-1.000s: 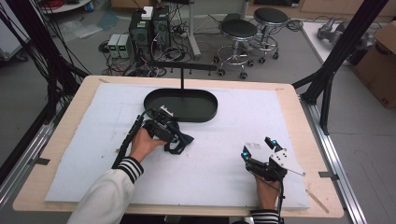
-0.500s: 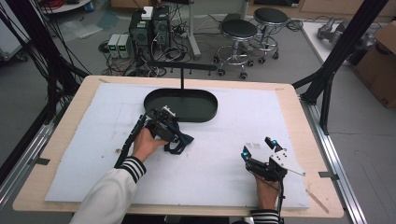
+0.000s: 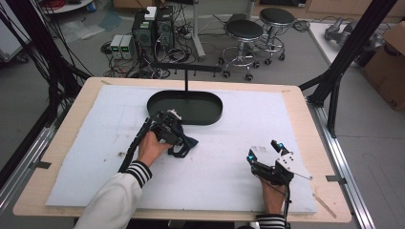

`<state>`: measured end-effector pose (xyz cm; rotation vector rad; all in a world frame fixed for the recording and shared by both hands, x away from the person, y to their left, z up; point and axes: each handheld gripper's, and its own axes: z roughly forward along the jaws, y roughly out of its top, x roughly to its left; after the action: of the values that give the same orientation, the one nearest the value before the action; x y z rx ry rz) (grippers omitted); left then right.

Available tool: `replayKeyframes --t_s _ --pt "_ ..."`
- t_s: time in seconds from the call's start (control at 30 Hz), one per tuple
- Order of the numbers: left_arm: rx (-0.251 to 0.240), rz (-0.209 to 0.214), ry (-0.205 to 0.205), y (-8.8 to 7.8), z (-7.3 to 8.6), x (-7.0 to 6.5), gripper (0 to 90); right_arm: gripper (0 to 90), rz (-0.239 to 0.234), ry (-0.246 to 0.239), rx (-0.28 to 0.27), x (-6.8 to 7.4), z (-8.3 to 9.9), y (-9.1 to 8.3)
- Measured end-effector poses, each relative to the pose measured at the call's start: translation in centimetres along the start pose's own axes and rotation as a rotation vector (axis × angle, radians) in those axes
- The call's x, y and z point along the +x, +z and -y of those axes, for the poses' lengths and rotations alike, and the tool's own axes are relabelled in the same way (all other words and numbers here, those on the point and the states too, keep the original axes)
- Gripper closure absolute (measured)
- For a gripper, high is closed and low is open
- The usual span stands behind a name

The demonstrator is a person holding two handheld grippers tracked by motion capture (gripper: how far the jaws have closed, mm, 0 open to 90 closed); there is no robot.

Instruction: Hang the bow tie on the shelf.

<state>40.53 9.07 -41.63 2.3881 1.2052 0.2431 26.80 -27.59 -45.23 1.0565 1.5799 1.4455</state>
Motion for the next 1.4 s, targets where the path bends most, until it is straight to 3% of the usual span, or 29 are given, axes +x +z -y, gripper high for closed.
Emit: replayKeyframes --t_s 0.37,0.53,0.9,1.0,1.4 --pt "-0.010 -0.030 0.018 0.02 -0.04 -0.35 63.1 9.5 0.003 0.006 0.000 -0.02 0.01 -0.02" --pt "-0.005 -0.030 0.007 -0.01 -0.04 -0.26 69.9 9.5 0.004 0.001 -0.005 -0.09 0.01 -0.01" --pt "-0.027 -0.063 0.037 -0.18 -0.01 -0.83 79.4 9.5 0.005 0.003 -0.005 -0.09 0.01 -0.04" --pt "-0.047 -0.051 0.030 -0.44 -0.05 -0.73 85.3 9.5 0.004 0.002 -0.006 -0.10 0.01 -0.04" --pt "-0.049 -0.040 0.041 -0.46 -0.04 -0.88 86.0 9.5 0.005 0.008 -0.004 -0.05 0.01 -0.07"
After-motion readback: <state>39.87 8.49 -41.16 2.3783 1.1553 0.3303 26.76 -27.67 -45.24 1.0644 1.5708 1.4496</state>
